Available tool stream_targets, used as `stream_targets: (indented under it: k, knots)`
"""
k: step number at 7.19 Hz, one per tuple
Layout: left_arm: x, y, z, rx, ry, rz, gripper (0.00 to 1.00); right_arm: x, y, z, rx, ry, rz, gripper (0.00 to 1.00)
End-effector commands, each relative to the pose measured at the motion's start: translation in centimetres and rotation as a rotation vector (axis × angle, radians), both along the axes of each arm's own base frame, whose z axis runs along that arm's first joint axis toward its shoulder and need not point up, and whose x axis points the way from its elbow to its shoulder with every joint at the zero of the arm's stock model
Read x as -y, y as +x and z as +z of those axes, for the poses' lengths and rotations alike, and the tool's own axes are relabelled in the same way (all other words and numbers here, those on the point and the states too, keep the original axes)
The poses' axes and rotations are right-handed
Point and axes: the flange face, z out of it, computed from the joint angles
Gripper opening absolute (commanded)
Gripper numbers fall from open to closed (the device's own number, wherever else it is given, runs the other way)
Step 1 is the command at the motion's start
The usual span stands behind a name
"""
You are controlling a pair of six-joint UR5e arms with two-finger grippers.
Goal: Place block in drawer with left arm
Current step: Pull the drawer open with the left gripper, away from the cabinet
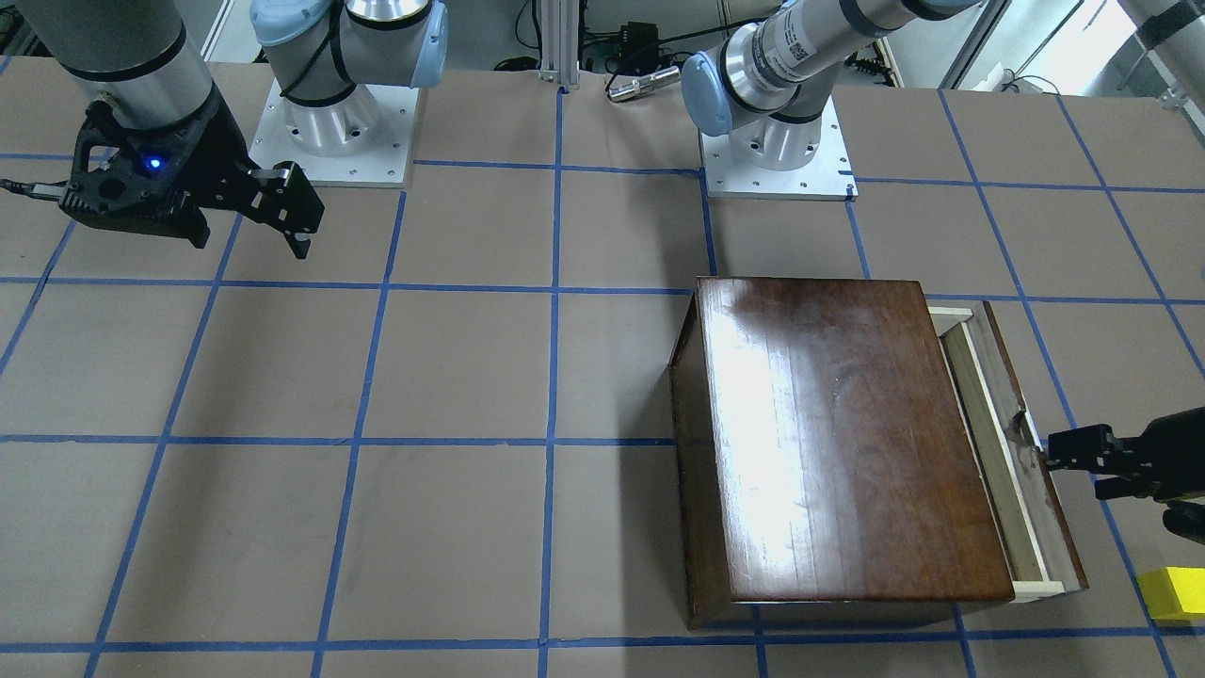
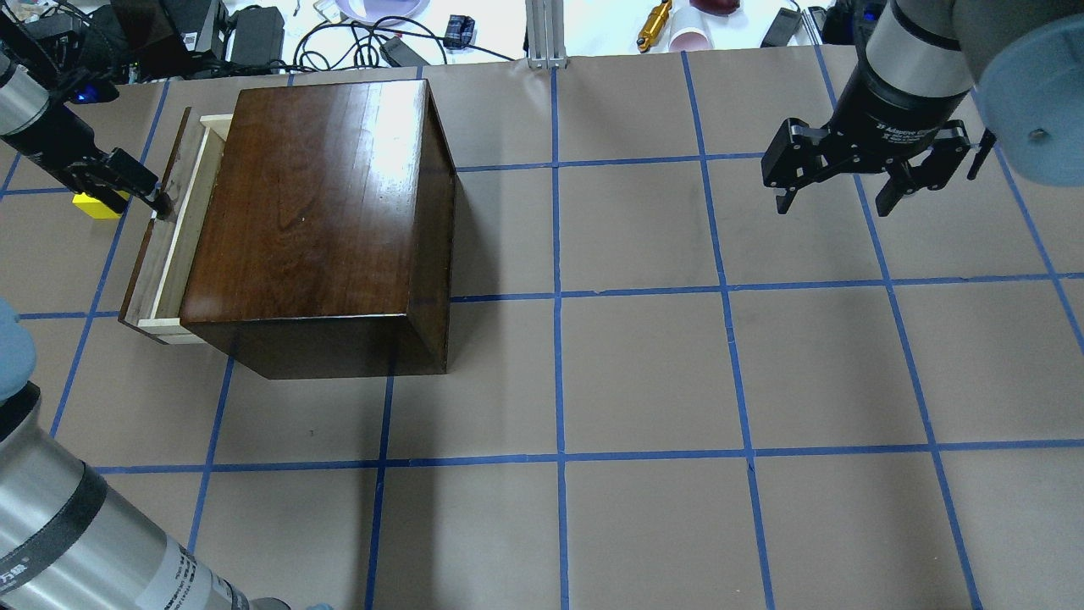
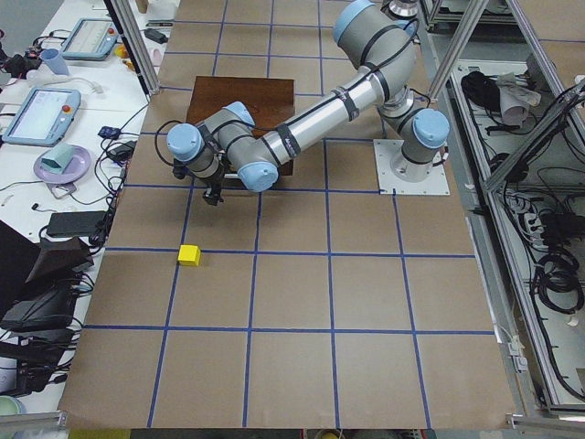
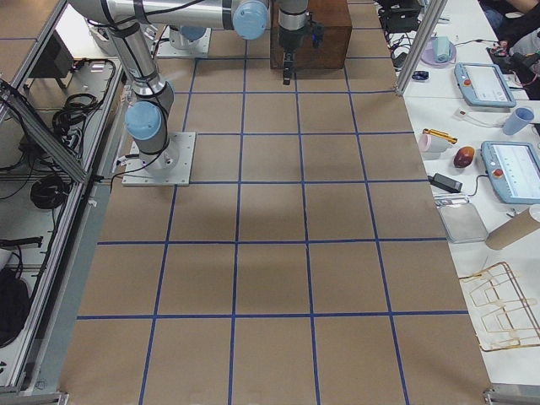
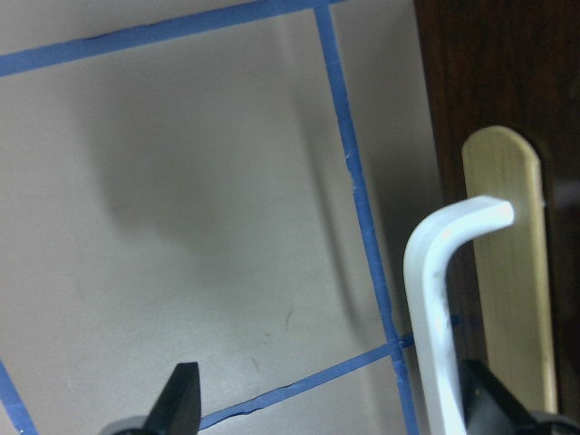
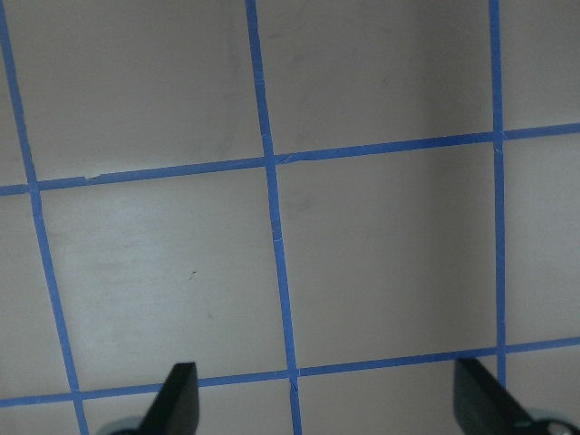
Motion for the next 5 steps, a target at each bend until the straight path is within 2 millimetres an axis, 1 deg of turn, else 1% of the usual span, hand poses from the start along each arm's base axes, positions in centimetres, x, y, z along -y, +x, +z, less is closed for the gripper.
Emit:
stream_targets:
  k: [1,2,4,5]
  knots:
    - [0.5,0.6,0.7,0.015,-0.015,-0.008,1.00,0.0,0.0,0.0,0.000,0.000,0.000,1.00]
    - [0.7,0.8,0.7,0.018,-0.019,-0.007,1.00,0.0,0.0,0.0,0.000,0.000,0.000,1.00]
    - [0.4,2.8,0.2,0.021,-0.013,0.010,1.00,0.0,0.0,-0.1,0.000,0.002,0.000,1.00]
    - [0.5,3.0,0.2,0.020,-0.020,-0.009,1.00,0.0,0.0,-0.1,0.000,0.002,0.000,1.00]
